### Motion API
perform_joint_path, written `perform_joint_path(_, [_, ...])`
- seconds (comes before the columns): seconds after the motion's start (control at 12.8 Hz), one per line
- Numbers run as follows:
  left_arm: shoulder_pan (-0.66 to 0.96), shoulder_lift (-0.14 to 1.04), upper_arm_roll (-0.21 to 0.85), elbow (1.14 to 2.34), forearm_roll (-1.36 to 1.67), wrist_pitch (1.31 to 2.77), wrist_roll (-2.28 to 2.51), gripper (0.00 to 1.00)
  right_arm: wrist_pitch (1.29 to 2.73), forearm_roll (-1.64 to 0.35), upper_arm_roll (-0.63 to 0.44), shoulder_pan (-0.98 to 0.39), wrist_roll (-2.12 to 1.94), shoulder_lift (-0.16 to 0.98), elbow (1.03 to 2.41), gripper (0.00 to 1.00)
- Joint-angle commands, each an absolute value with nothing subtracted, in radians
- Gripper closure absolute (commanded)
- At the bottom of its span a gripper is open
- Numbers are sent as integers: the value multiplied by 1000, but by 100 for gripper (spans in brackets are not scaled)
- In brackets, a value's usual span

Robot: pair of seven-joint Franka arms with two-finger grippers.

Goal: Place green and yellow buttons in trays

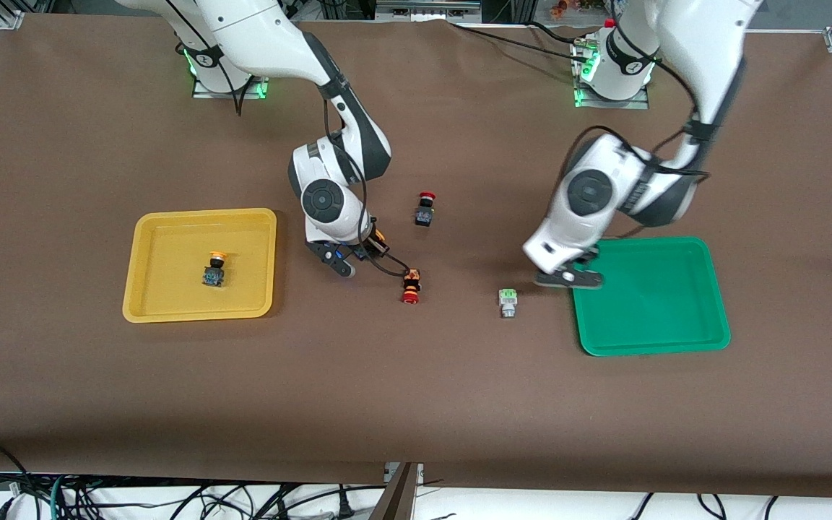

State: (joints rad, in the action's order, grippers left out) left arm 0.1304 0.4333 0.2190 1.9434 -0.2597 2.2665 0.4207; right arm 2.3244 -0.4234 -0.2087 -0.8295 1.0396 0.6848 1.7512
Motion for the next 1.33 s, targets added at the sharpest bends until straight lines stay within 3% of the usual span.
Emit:
perform_joint_path(0.0, [108,416,108,1942,-128,2258,135,100,2167,-440,-300,-824,921,614,1747,100])
perform_joint_path(0.23, [81,431,-35,1951,10,2272,-136,100,1985,-420,-467,-824,618,577,1733,100])
perform_joint_path(0.39, [58,449,-69,1951,23,2275,-155,98,1921,-400,-589,-825,382,575,1746,100])
perform_joint_path(0.55, [29,471,-72,1974,23,2327,-158,96,1945,-410,-635,-825,247,575,1813,100])
perform_joint_path(0.7, [2,503,-77,1971,23,2362,-187,93,2070,-410,-634,-825,238,569,1905,100])
perform_joint_path(0.78, [-12,517,-77,1971,23,2382,-198,82,2132,-416,-632,-825,210,574,1939,90])
perform_joint_path(0.86, [-12,520,-77,1974,25,2393,-198,66,2153,-423,-632,-824,184,580,1948,65])
perform_joint_path(0.94, [-12,520,-77,1974,25,2390,-190,41,2151,-437,-632,-822,186,581,1945,24])
perform_joint_path(1.01, [-11,515,-75,1965,25,2379,-183,14,2137,-437,-634,-822,193,577,1933,9])
perform_joint_path(1.09, [-11,508,-69,1959,26,2366,-180,0,2110,-437,-637,-822,199,568,1915,2])
perform_joint_path(1.25, [4,499,-37,1884,73,2269,-151,0,2005,-436,-643,-824,254,548,1831,1])
